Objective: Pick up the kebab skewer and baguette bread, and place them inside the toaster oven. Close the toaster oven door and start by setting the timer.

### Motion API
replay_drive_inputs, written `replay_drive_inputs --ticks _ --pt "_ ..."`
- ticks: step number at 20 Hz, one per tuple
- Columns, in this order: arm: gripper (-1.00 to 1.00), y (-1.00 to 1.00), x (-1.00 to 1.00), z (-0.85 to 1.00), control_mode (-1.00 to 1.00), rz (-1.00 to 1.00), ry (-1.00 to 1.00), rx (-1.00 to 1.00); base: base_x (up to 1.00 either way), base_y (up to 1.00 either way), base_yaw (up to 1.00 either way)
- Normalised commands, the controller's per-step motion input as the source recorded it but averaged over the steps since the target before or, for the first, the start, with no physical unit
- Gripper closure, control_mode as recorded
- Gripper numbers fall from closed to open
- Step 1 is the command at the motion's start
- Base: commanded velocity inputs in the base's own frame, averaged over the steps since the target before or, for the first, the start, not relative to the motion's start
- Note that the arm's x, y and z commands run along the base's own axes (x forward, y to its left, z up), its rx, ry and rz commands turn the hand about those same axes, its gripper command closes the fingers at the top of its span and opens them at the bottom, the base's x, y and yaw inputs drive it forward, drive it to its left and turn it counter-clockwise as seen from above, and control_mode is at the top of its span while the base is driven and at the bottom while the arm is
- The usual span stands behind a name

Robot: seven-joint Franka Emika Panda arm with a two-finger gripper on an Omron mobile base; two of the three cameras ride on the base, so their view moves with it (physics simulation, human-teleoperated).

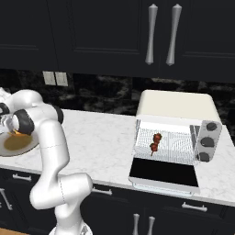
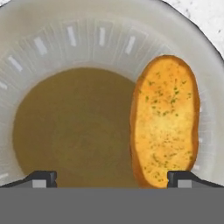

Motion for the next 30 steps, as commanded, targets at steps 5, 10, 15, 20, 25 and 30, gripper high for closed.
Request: replay_drive_inputs --ticks 5,10,15,20,25,30 --pt "-1.00 -0.03 0.24 -0.27 -1.00 0.00 0.00 0.00 0.00 0.00 0.00" --pt "-1.00 0.00 0.17 -0.11 -1.00 0.00 0.00 0.01 0.00 0.00 0.00" --pt "-1.00 0.00 0.07 -0.27 -1.00 0.00 0.00 0.00 0.00 0.00 0.00" --pt "-1.00 0.00 0.23 -0.05 -1.00 0.01 0.00 0.00 0.00 0.00 0.00" --pt "-1.00 0.01 0.13 -0.07 -1.00 0.01 0.00 0.00 0.00 0.00 0.00" --pt "-1.00 0.05 0.03 -0.11 -1.00 0.01 -0.01 0.00 0.00 0.00 0.00"
